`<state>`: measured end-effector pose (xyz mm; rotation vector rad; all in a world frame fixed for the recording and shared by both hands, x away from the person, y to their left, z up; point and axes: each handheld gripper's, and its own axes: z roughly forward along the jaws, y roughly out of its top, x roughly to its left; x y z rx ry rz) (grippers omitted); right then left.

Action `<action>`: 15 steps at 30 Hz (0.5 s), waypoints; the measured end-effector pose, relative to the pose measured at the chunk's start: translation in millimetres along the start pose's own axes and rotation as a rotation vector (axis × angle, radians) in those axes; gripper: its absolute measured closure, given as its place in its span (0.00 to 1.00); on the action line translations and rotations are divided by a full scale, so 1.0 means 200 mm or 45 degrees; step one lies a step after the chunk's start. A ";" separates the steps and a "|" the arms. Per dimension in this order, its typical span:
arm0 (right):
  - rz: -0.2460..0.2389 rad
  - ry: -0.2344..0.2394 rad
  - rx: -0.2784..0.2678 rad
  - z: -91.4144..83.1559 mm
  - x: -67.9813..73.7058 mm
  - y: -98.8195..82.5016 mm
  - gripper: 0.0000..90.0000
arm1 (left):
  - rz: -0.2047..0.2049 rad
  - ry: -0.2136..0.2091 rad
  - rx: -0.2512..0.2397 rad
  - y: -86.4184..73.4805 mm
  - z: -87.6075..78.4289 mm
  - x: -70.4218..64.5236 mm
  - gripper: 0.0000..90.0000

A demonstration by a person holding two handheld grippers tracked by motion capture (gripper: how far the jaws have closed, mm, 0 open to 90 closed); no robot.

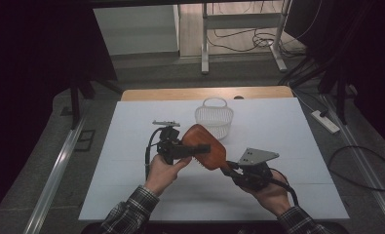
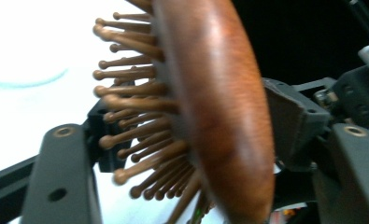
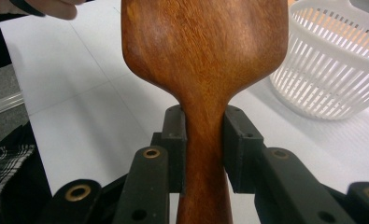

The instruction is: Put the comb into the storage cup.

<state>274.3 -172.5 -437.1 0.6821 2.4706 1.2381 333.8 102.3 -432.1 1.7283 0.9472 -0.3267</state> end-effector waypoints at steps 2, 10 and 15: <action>-0.006 0.000 0.007 0.01 0.00 0.00 0.80 | -0.026 -0.044 -0.009 0.00 -0.01 0.01 0.43; -0.026 -0.008 0.039 0.03 0.00 -0.01 0.80 | -0.081 -0.127 -0.018 -0.01 -0.01 0.02 0.58; -0.051 -0.018 0.039 0.03 0.00 -0.01 0.79 | -0.069 -0.131 -0.023 0.00 -0.01 0.01 0.60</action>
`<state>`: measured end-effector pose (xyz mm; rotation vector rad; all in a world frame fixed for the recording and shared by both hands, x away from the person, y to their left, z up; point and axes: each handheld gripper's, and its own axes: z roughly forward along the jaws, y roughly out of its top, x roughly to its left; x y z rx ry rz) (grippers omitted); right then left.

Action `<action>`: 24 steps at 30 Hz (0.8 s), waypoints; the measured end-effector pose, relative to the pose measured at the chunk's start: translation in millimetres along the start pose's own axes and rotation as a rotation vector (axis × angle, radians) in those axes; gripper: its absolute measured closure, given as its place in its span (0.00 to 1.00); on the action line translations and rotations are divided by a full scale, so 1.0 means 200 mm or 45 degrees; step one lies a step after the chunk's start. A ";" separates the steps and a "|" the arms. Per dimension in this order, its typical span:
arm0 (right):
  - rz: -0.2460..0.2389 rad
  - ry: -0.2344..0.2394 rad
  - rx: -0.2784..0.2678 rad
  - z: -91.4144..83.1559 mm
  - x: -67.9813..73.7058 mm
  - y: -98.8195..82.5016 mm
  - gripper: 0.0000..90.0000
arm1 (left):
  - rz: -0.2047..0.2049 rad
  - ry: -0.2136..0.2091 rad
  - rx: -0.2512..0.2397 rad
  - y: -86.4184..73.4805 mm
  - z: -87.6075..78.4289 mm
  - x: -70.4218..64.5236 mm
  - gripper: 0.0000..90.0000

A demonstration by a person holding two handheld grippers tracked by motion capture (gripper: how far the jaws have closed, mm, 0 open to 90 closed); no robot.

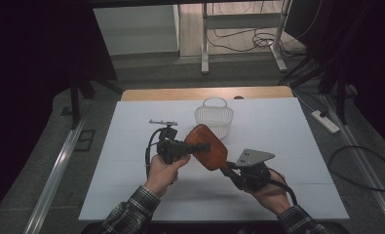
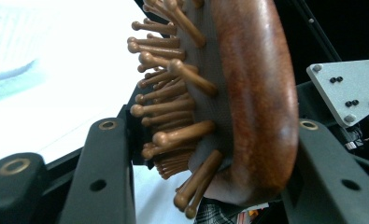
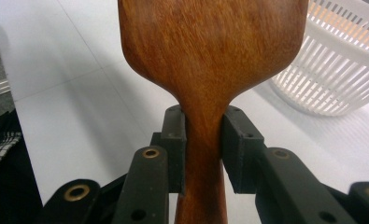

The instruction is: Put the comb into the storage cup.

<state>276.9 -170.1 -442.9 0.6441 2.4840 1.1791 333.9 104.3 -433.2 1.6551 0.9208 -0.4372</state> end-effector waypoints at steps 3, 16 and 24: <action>-0.005 0.016 0.004 0.00 0.00 0.00 0.76 | 0.040 0.031 0.002 0.00 0.00 -0.02 0.60; 0.041 0.009 0.077 0.00 -0.03 -0.01 0.46 | 0.104 0.065 -0.002 0.02 -0.02 -0.05 0.59; 0.065 0.033 0.082 -0.02 -0.04 -0.02 0.39 | 0.149 0.113 -0.001 0.03 -0.04 -0.06 0.59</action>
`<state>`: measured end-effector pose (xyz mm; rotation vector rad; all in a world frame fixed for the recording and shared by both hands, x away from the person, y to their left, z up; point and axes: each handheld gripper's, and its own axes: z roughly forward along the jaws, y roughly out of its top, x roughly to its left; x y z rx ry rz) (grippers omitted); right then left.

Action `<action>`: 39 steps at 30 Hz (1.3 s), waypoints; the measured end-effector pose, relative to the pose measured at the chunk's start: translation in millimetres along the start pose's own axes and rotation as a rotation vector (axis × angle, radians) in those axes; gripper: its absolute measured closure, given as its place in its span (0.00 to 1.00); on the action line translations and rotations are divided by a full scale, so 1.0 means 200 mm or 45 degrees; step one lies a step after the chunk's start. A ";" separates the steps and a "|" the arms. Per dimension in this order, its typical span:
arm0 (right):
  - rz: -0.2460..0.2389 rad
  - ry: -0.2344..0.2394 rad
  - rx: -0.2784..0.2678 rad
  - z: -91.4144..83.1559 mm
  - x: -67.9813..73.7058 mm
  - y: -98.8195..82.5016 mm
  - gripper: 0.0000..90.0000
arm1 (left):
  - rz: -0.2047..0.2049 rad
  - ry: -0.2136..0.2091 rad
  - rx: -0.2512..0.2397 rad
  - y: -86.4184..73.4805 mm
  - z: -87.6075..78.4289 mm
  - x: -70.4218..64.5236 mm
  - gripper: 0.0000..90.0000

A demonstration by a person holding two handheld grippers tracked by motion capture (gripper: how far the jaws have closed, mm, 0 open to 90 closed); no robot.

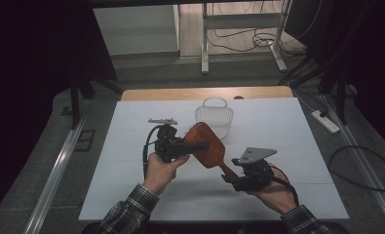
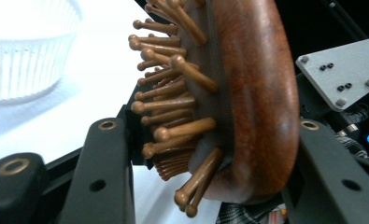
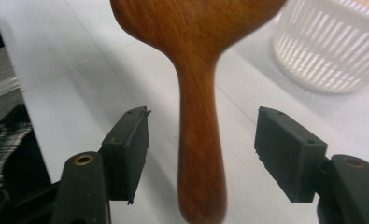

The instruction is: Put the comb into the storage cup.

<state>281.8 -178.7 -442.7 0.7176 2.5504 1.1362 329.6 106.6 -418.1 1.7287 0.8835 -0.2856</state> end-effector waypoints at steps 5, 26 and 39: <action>0.013 0.016 0.038 -0.01 -0.01 -0.01 0.35 | 0.015 0.016 -0.002 0.01 -0.01 0.00 0.59; 0.155 0.060 0.129 -0.06 -0.08 -0.07 0.09 | 0.070 0.111 0.002 0.09 -0.08 0.04 0.58; 0.144 0.008 0.118 -0.09 -0.11 -0.12 0.00 | 0.074 0.159 -0.019 0.16 -0.13 0.06 0.58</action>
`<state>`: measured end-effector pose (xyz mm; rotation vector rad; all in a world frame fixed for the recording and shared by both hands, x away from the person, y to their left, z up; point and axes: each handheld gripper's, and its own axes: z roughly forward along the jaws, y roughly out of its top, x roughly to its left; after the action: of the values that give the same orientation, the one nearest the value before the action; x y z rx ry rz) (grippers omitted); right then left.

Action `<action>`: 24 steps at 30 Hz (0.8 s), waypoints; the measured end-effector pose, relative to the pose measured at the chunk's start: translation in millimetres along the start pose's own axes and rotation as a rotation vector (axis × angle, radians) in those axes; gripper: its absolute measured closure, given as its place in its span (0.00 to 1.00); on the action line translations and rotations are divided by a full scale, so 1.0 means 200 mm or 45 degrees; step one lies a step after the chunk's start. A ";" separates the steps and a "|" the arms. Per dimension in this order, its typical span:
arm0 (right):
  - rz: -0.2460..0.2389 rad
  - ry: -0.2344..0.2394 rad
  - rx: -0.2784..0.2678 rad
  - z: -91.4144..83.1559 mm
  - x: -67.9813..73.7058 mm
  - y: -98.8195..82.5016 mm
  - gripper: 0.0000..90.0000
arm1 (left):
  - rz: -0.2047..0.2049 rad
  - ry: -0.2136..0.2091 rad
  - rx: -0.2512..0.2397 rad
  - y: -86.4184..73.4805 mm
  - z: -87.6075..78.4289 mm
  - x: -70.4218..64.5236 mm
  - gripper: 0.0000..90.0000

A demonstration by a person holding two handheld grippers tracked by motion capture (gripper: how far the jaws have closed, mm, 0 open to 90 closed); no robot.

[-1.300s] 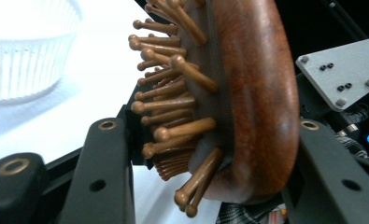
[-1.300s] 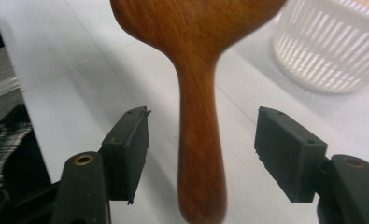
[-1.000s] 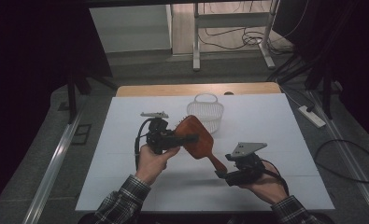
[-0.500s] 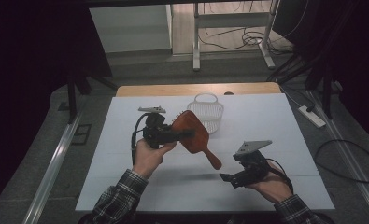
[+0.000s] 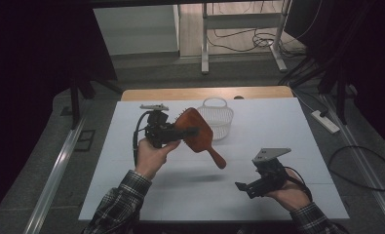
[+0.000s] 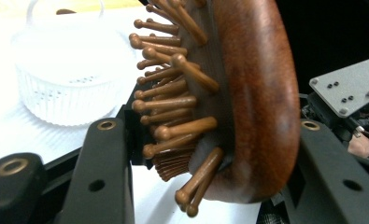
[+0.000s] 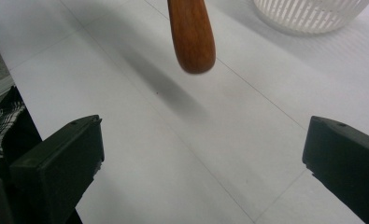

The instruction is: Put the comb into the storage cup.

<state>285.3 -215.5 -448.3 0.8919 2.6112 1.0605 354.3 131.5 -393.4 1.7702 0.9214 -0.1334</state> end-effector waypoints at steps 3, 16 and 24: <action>-0.007 -0.006 0.003 -0.01 -0.01 -0.01 0.00 | -0.002 0.004 -0.007 0.01 -0.01 0.01 0.58; 0.046 -0.050 0.025 -0.08 -0.05 -0.08 0.00 | -0.010 0.003 -0.027 0.08 -0.05 0.03 0.58; 0.114 -0.096 0.023 -0.15 -0.08 -0.15 0.00 | -0.005 0.009 -0.024 0.12 -0.06 0.03 0.58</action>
<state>273.8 -259.6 -447.6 1.0415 2.5445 1.0050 370.0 141.0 -373.2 1.7530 0.9287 -0.1204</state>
